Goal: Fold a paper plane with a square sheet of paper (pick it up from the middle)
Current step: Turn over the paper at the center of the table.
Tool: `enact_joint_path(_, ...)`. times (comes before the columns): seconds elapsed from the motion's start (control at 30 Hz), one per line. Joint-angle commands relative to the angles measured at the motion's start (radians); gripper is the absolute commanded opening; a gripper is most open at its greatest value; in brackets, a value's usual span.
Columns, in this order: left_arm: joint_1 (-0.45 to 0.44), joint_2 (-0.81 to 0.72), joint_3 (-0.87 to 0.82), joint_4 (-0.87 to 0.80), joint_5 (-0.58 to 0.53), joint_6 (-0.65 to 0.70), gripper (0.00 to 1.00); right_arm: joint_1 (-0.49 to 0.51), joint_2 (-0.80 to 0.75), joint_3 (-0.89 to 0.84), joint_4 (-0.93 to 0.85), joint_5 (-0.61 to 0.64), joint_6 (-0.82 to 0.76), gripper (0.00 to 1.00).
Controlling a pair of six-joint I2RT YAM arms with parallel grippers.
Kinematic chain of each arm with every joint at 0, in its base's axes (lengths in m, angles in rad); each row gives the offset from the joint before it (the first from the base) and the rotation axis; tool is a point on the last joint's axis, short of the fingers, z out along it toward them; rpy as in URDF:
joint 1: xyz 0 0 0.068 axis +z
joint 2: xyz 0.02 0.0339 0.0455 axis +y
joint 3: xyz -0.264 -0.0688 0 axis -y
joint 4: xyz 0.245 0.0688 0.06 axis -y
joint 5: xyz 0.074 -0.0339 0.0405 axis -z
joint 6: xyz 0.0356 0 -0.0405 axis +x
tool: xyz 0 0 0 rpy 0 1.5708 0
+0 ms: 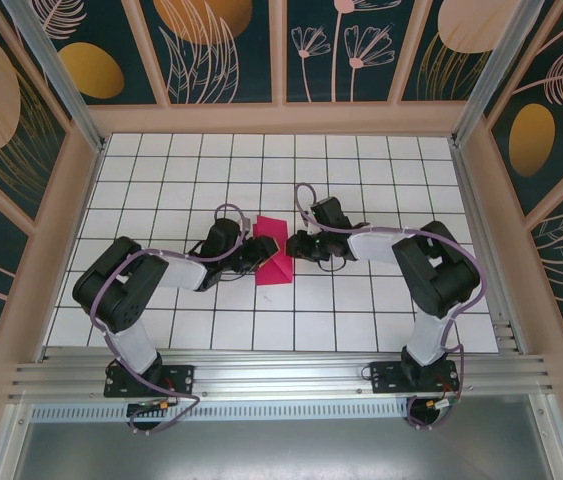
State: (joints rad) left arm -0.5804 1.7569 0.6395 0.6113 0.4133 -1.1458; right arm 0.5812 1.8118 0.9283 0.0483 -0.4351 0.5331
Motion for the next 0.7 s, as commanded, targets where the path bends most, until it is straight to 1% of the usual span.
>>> enact_joint_path(0.0,0.003,-0.002,-0.022,0.041,0.027,0.044,0.40,-0.006,0.021,-0.009,0.006,-0.001,0.004,0.27)
enact_joint_path(0.2,-0.005,0.003,-0.044,0.054,0.050,0.055,0.35,-0.006,0.027,-0.007,0.007,-0.005,0.009,0.26)
enact_joint_path(0.4,-0.021,0.030,-0.013,0.020,0.049,0.077,0.30,-0.005,0.027,-0.006,0.007,-0.010,0.010,0.26)
enact_joint_path(0.53,-0.021,0.045,0.009,0.000,0.045,0.090,0.25,-0.005,0.023,-0.007,0.004,-0.009,0.011,0.26)
enact_joint_path(0.67,-0.021,0.049,0.027,-0.022,0.030,0.107,0.16,-0.006,0.006,-0.008,0.004,-0.011,0.013,0.26)
